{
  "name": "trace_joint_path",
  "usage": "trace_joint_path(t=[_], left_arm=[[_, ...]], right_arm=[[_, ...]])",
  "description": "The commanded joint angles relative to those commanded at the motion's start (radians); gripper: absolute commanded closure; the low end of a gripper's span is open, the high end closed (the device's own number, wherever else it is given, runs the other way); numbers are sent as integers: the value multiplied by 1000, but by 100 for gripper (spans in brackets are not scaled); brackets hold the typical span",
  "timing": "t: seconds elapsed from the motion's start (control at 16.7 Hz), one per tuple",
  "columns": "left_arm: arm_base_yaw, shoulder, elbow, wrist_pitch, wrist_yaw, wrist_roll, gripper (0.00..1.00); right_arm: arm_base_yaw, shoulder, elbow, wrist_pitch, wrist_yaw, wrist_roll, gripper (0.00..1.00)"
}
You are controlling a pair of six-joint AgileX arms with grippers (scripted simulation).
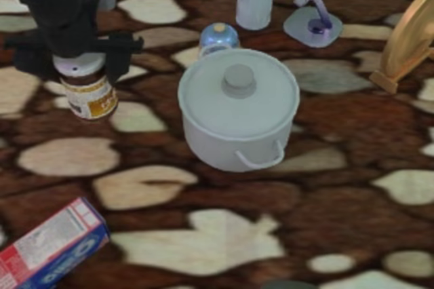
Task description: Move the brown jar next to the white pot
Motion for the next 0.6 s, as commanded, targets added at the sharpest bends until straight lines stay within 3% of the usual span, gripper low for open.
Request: trace_joint_path(t=[0.24,0.6], left_arm=[[-63,-18,-57,44,-29,-127,100],[-60,-9,-67,60,-28,-130,100]], right_arm=[[0,0,0,0,0,0,0],[0,0,0,0,0,0,0]])
